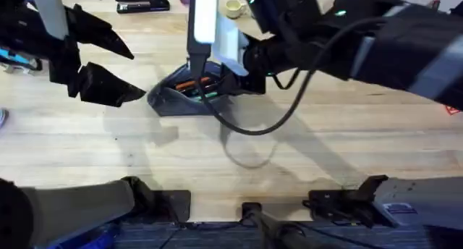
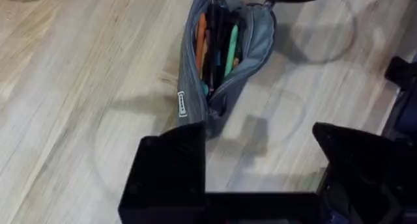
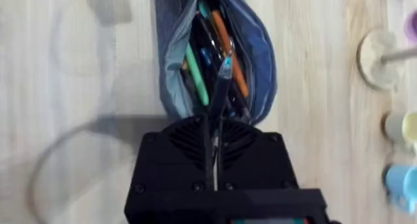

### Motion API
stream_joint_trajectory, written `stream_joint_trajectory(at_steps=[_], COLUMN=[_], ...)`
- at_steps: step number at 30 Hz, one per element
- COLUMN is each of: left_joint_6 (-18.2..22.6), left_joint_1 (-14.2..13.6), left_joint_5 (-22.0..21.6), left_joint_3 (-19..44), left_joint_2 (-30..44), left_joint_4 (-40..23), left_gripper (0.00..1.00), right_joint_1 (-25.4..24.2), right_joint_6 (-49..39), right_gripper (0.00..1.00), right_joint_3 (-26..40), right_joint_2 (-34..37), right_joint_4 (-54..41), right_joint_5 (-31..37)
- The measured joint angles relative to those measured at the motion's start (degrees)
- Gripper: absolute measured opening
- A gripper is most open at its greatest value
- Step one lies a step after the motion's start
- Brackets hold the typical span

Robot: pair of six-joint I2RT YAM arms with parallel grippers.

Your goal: Unzip the bag, pick up the pens from the table one at a time and place them inside, then zip the bag closed.

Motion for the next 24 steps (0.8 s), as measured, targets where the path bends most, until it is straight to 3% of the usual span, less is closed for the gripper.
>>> stream_joint_trajectory(at_steps=[6, 16, 24], left_joint_6=[0.0, 0.0, 0.0], left_joint_1=[0.0, 0.0, 0.0], left_joint_5=[0.0, 0.0, 0.0], left_joint_3=[0.0, 0.0, 0.0], left_joint_2=[0.0, 0.0, 0.0], left_joint_4=[0.0, 0.0, 0.0], left_gripper=[0.994, 0.995, 0.994], right_joint_1=[1.1, 5.1, 6.0], right_joint_6=[-4.7, -10.0, -10.7], right_gripper=[0.031, 0.031, 0.031], right_joint_3=[0.0, 0.0, 0.1], right_joint_2=[5.7, 14.0, 16.3], right_joint_4=[8.6, 13.3, 18.9], right_joint_5=[-0.7, -0.9, -0.9])
